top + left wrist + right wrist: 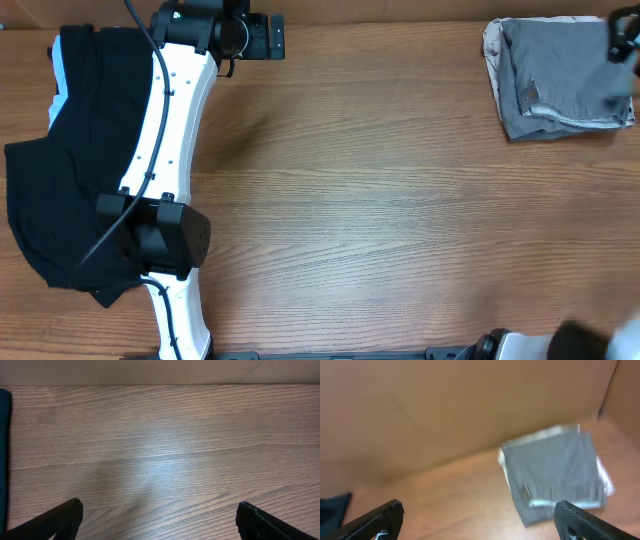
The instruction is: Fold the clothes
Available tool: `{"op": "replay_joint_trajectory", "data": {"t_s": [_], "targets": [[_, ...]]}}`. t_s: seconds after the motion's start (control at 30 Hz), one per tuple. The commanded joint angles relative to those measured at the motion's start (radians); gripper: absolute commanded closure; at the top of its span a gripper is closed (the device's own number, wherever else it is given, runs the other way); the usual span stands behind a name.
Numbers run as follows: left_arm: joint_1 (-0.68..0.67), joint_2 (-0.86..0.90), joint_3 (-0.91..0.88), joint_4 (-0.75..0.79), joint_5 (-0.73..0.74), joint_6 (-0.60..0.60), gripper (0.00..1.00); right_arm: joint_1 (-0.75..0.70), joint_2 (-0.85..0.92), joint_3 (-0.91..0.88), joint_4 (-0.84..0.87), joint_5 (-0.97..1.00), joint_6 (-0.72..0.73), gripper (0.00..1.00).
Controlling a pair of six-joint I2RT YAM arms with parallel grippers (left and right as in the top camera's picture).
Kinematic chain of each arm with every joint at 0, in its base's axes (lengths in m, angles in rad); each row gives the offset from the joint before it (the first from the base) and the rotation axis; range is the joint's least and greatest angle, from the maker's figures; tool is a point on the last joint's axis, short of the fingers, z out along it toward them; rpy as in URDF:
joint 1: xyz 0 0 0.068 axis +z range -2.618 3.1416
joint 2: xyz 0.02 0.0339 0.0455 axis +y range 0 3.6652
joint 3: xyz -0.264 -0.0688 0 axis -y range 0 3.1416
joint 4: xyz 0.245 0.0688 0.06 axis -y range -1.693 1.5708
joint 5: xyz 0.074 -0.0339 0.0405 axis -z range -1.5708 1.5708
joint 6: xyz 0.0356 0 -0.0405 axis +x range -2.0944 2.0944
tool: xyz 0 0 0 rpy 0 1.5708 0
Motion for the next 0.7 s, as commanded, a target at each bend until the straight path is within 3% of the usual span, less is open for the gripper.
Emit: {"op": "replay_joint_trajectory", "data": {"t_s": [0.0,0.37,0.5,0.67], "targets": [[0.003,0.008,0.006,0.003,-0.003,0.019,0.00,-0.001,-0.040,-0.013,-0.010,-0.018,0.003,0.00],[0.003,0.008,0.006,0.003,-0.003,0.019,0.00,0.043,-0.193,-0.039,-0.193,0.037,-0.005,0.00],[0.003,0.008,0.006,0.003,-0.003,0.019,0.00,0.191,-0.283,-0.201,-0.035,0.142,-0.005,0.00],[0.003,0.008,0.006,0.003,-0.003,0.019,0.00,0.311,-0.475,-0.592,0.298,0.189,-0.005,0.00]]}}
